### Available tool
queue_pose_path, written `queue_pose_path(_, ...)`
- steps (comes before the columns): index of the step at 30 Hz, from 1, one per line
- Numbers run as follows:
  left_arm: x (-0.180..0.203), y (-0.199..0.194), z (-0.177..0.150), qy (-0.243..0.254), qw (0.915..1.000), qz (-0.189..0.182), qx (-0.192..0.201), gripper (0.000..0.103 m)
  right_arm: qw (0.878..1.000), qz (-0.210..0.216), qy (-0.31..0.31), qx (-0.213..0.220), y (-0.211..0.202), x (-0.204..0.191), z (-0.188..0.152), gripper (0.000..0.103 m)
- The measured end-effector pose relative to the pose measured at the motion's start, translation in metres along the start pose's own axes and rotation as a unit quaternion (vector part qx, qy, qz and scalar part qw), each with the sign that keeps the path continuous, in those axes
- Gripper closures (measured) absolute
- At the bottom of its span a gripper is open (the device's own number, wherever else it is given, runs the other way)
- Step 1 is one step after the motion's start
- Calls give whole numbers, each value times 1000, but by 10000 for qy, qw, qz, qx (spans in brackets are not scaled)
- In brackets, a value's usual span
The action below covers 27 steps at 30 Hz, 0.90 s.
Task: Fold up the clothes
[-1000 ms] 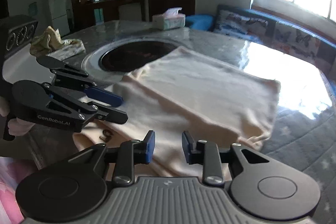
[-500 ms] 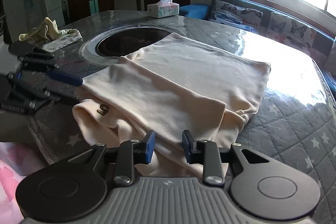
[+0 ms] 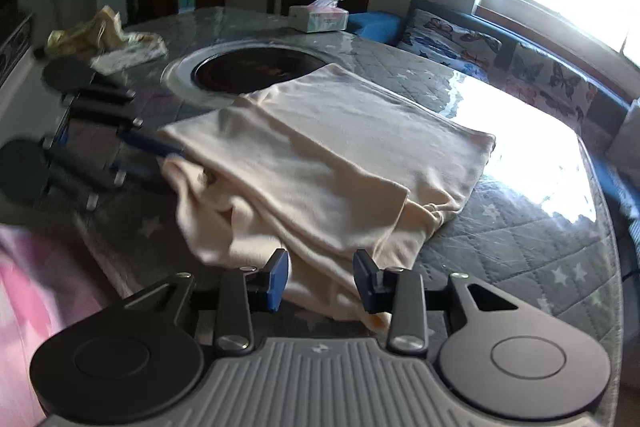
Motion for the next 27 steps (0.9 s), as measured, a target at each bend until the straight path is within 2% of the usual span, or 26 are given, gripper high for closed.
queue_pose_path(1, -2, 0, 1, -45, 10000, -24, 33, 93, 9999, -25, -111, -14, -1, -2, -2, 60)
queue_pose_path(3, -10, -2, 5, -192, 9997, -79, 100, 95, 9994, -40, -330, -17, -3, -6, -5, 59)
queue_pose_path(7, -29, -2, 15, -607, 9978, -219, 176, 95, 9969, -42, -781, 31, -3, -15, -9, 49)
queue_pose_path(13, -46, 2, 23, -975, 9941, -437, 184, 95, 9934, -96, -1100, 297, 15, -22, 1, 48)
queue_pose_path(16, -49, 3, 24, -1023, 9934, -492, 148, 95, 9933, -16, -1099, 371, 26, -20, 8, 53)
queue_pose_path(18, -50, 4, 23, -1055, 9930, -516, 136, 95, 9934, 68, -1073, 411, 34, -18, 13, 61)
queue_pose_path(20, -52, 4, 21, -1101, 9924, -538, 138, 95, 9944, 231, -965, 376, 37, -15, 17, 75)
queue_pose_path(22, -52, 4, 19, -1143, 9918, -554, 119, 93, 9953, 389, -825, 318, 39, -11, 22, 85)
queue_pose_path(27, -48, -2, 9, -1077, 9933, -410, 93, 88, 9967, 727, -317, 185, 35, 5, 36, 90)
Point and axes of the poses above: each gripper's, at about its wrist camera, not at the fingertips, and y roughly the way its jaws point, x to its right, z to its top, the point moved 5 cm from there along y, roughly the way its jaws point, and after that the axes turned 11 degrees about -x, right-handed, at the moved point
